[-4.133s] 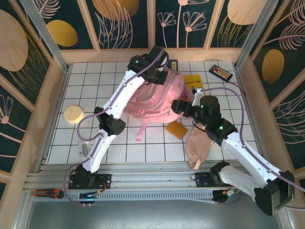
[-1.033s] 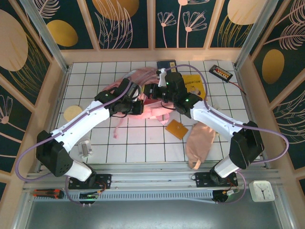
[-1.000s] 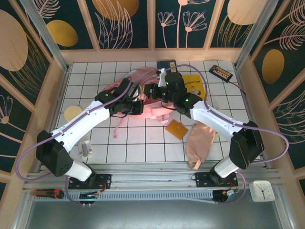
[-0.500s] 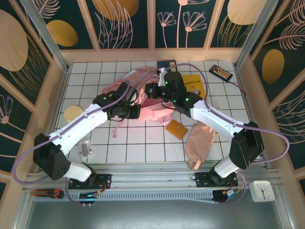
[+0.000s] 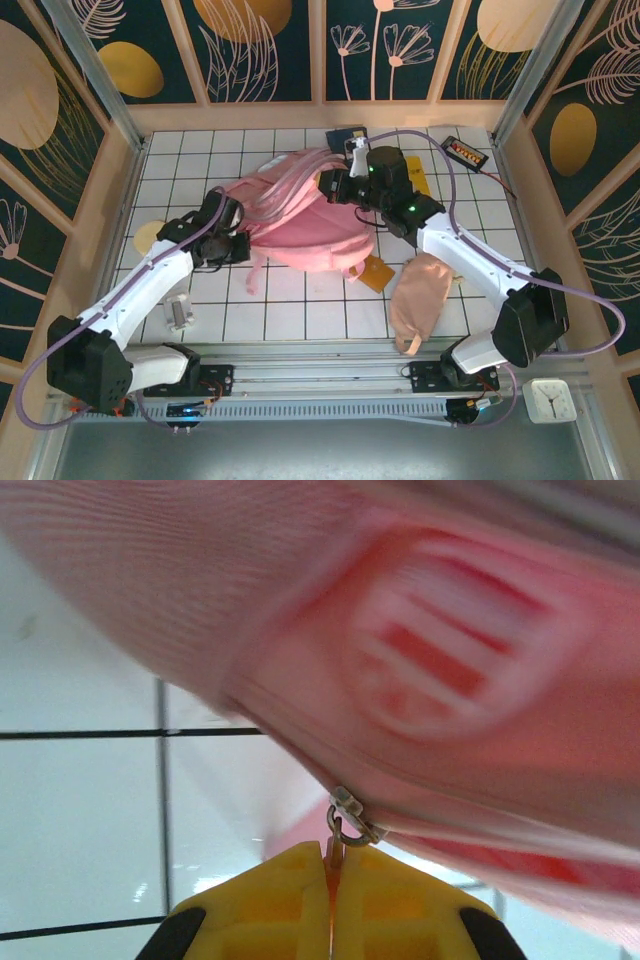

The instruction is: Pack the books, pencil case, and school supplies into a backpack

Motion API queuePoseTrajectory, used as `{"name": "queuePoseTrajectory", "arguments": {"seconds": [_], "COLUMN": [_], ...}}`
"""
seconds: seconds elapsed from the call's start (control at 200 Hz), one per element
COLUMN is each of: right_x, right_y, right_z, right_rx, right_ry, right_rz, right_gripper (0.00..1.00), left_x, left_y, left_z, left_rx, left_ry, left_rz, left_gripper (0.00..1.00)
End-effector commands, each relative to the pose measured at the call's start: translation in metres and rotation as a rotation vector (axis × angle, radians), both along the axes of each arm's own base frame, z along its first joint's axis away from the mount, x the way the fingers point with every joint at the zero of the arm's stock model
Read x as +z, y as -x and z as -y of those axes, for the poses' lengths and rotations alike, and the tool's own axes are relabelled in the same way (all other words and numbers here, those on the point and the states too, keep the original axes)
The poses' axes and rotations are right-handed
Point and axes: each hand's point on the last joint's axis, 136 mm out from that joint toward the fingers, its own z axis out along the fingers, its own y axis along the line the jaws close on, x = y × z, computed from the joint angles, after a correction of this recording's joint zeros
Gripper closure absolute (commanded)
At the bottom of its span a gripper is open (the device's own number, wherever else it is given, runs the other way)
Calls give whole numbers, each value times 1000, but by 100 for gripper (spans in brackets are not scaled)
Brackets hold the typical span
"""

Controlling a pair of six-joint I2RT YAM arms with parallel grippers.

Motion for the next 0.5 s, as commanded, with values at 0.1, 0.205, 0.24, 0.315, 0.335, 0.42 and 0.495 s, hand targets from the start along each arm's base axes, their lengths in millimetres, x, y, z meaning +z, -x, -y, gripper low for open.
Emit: {"name": "queuePoseTrajectory", "arguments": {"seconds": [0.1,0.205,0.24,0.315,0.335,0.42,0.495], "right_x": [60,57,56,56,57,58,60], "right_y": [3,0,-2,-5,-6,-9,-10], "right_z": [-4,-12,-16,-23,-25,-32,-38], "right_rx": [25,48,55,75,80,104,123], "right_ry": [-146,-163,-171,-191,-197,-208,-210], "right_rz": [160,147,136,124,122,114,112], "right_gripper": [100,100,100,100,100,100,100], "left_x": [-4,33,53,103,111,133,135], "left_y": [-8,-23,-28,-34,-33,-29,-26], "left_z": [-45,-32,-26,-7,-4,18,42], "left_rx": [114,55,30,-58,-71,-163,-268], "left_ry": [-98,-27,11,119,138,182,158], "left_rz": [13,160,245,454,496,608,626], "left_gripper": [85,57,24,1,1,1,1]}}
